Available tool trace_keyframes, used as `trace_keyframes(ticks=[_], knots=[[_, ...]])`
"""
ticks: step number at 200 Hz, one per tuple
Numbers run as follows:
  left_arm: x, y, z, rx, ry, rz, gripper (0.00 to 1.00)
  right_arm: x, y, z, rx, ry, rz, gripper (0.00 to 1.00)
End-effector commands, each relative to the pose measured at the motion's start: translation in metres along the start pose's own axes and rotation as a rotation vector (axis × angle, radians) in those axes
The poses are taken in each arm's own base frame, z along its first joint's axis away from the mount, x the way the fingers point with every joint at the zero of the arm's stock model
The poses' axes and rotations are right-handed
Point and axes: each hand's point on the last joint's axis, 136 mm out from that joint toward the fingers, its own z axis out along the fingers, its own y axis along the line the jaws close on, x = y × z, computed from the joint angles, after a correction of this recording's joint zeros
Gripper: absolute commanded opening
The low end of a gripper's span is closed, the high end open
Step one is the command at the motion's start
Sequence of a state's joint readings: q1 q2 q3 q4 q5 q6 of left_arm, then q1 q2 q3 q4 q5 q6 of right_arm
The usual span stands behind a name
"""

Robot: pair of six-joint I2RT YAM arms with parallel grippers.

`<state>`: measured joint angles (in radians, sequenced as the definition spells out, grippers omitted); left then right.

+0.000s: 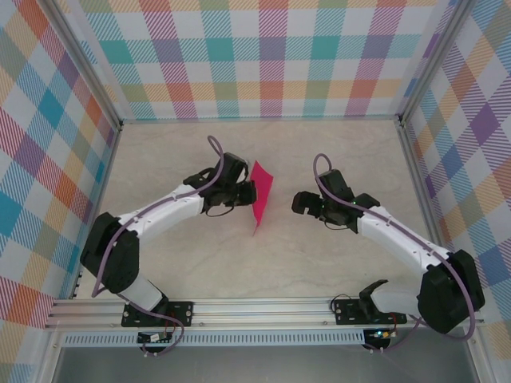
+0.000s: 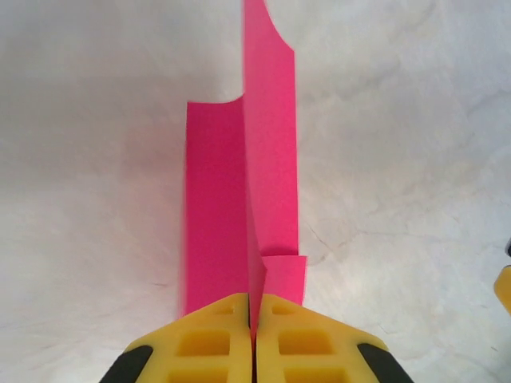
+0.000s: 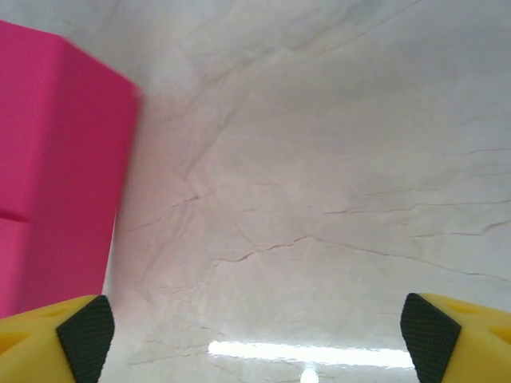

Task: Fold a paper plane with a square sheet of paper (pick it up from the middle)
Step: Turn over the paper at the center of the table.

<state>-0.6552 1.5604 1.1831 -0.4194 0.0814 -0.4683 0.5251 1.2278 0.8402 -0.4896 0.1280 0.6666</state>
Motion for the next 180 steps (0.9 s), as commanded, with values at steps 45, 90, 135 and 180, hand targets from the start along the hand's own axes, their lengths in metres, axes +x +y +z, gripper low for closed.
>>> trace_keyframes(ticks=[45,90,135,180], knots=[[-0.029,0.077,-0.053,-0.678,-0.079,0.342,0.07,-0.011,-0.034,-0.019,0.157,-0.086,0.060,1.00],[-0.025,0.088,-0.017,-0.893,-0.068,0.477,0.07,-0.005,-0.048,-0.020,0.190,-0.091,0.124,1.00],[0.005,0.077,0.037,-0.879,0.001,0.528,0.07,-0.003,-0.061,-0.029,0.219,-0.106,0.182,1.00],[0.040,0.062,0.072,-0.736,0.076,0.481,0.09,0.000,-0.068,-0.031,0.229,-0.102,0.208,1.00]])
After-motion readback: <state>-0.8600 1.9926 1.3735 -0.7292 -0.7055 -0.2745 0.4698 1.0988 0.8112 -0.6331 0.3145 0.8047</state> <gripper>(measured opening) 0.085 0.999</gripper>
